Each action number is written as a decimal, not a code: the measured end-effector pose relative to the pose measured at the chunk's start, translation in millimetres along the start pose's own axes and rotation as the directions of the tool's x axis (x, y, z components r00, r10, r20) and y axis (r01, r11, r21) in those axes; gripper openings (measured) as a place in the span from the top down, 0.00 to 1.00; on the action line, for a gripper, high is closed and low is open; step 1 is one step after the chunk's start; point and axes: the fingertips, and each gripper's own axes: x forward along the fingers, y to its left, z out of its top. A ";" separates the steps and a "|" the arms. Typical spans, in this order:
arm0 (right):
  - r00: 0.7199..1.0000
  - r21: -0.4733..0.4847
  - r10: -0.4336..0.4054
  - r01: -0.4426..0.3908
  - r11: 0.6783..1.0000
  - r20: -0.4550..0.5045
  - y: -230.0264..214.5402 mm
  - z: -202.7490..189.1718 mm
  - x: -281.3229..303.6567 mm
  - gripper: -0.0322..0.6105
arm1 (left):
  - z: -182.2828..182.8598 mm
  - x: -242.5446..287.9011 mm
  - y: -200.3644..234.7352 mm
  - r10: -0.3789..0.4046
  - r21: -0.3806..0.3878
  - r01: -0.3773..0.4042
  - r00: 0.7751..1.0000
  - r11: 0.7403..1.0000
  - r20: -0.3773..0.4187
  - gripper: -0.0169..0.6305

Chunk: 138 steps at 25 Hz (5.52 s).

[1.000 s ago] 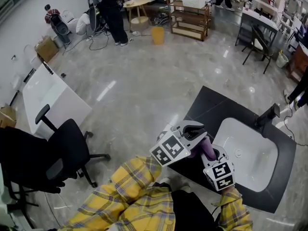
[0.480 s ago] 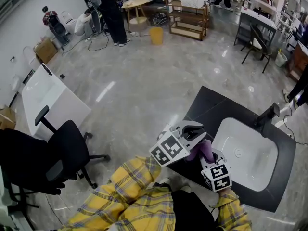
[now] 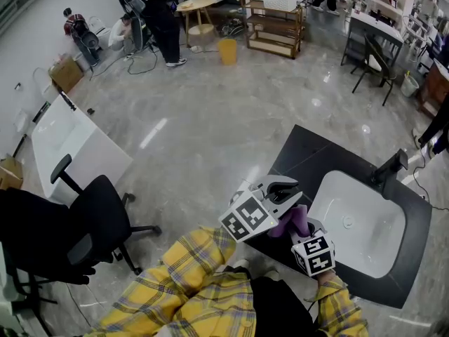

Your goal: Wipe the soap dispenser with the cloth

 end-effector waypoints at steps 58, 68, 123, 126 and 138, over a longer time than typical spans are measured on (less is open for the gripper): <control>0.992 0.061 -0.069 0.062 0.996 0.106 1.2 10.8 -52.4 0.89 | -43.9 -4.4 -4.6 -0.213 -0.502 0.183 0.977 0.845 -0.002 0.70; 0.992 0.047 -0.067 0.062 0.997 0.110 8.4 15.2 -56.9 0.89 | -41.4 -9.7 -15.5 -0.483 -0.408 0.455 0.875 0.791 0.038 0.70; 0.993 -0.198 0.039 -0.015 0.980 0.116 -13.1 55.0 -19.7 0.89 | -24.7 -26.7 20.3 0.171 -0.480 -0.157 0.985 0.863 -0.014 0.91; 0.993 -0.184 0.042 -0.022 0.983 0.109 -14.3 52.9 -14.6 0.89 | -23.9 -24.8 20.9 0.176 -0.454 -0.168 0.984 0.875 -0.026 0.92; 0.995 -0.085 0.042 -0.034 0.996 0.092 -19.4 41.8 -5.2 0.89 | -23.8 -22.4 23.3 0.174 -0.431 -0.163 0.985 0.888 -0.015 0.92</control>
